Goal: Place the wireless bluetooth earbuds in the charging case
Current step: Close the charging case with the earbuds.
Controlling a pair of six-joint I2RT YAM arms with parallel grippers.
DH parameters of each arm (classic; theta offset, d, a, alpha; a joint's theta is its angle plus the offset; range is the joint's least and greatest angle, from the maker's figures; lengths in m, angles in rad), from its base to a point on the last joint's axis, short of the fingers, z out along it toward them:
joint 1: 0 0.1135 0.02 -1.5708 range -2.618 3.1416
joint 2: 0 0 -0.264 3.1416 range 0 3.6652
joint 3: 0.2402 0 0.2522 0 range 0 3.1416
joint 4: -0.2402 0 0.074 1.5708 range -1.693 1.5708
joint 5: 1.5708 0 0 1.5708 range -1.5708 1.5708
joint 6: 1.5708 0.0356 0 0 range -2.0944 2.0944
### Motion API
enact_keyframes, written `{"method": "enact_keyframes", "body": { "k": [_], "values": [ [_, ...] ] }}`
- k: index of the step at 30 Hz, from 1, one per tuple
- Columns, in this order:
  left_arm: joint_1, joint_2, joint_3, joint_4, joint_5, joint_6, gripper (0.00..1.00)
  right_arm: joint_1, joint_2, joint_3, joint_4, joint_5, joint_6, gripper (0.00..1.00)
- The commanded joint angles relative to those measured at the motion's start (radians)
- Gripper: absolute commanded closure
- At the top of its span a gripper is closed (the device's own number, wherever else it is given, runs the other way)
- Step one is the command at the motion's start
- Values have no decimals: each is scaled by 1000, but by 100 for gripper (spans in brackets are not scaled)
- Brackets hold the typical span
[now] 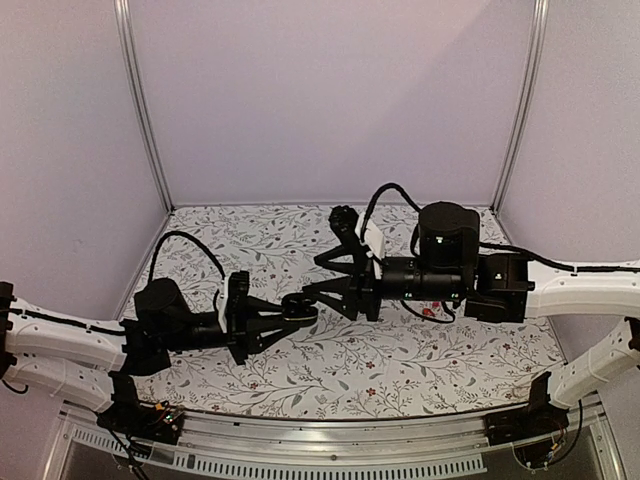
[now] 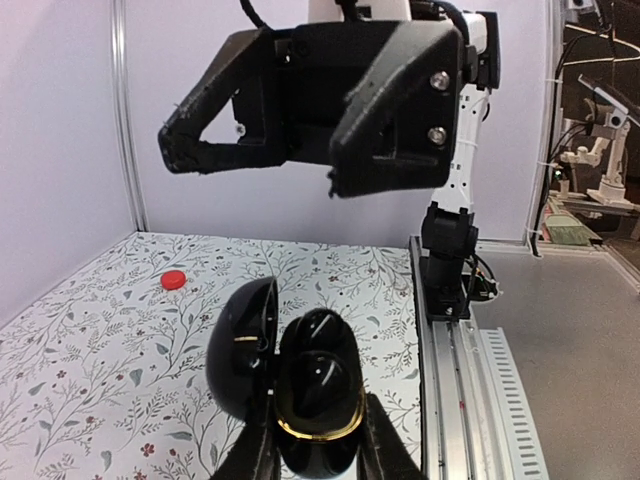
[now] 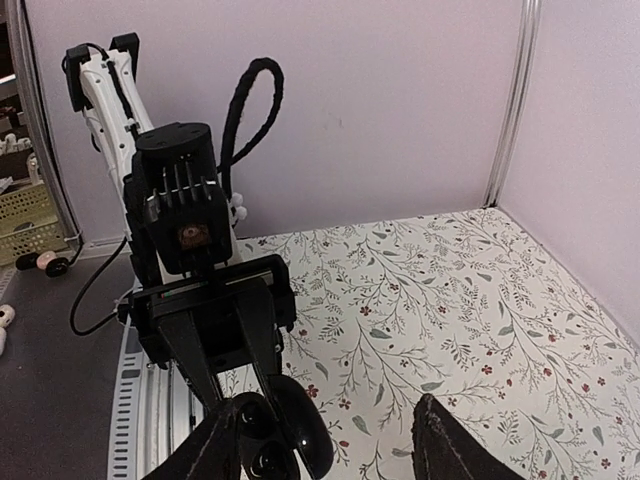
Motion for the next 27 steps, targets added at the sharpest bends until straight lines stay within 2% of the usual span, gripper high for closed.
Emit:
{"method": "enact_keyframes", "body": {
  "k": [1, 4, 10, 15, 27],
  "values": [
    [15, 7, 21, 12, 18, -2, 100, -33, -4, 4, 17, -201, 75, 44],
    [15, 6, 24, 11, 21, 1, 100, -49, 22, 17, 9, -260, 107, 48],
    [15, 3, 26, 6, 18, 0, 100, -73, 102, 74, -34, -432, 156, 48],
    [15, 3, 26, 7, 17, 2, 100, -73, 142, 91, -43, -451, 158, 46],
    [30, -2, 20, 14, -5, -17, 100, -73, 159, 92, -77, -592, 145, 55]
  ]
}}
